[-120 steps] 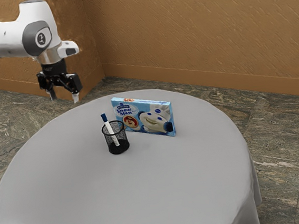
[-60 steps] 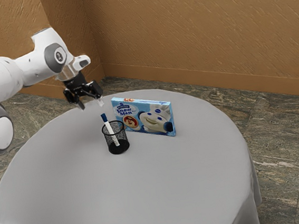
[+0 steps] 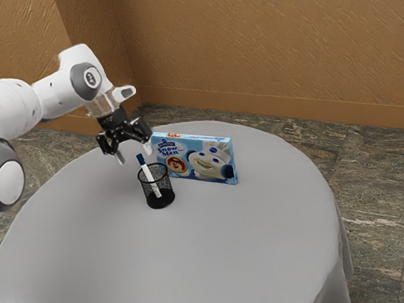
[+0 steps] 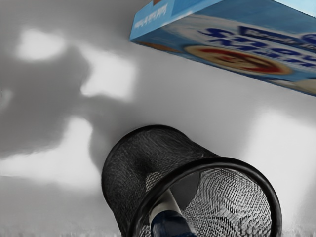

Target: Take the marker out of the pen holder and place it to the left of the pen holder.

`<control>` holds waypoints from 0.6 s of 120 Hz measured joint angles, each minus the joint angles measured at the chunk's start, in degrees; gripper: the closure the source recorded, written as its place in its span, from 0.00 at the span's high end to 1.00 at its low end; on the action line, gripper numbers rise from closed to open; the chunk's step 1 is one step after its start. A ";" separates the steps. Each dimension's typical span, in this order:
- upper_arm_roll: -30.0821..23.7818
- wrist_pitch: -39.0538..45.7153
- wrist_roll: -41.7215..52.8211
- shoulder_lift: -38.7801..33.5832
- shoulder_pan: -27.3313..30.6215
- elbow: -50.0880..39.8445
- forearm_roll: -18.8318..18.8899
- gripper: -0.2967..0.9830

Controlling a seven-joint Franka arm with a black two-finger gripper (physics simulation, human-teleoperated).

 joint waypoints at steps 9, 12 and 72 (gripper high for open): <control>-0.24 -1.18 -1.02 -0.05 -0.24 0.01 1.46 0.77; -0.29 -1.52 -1.26 -0.03 -0.22 0.04 1.77 0.77; -1.19 1.45 -1.93 1.76 -1.01 1.15 4.17 0.77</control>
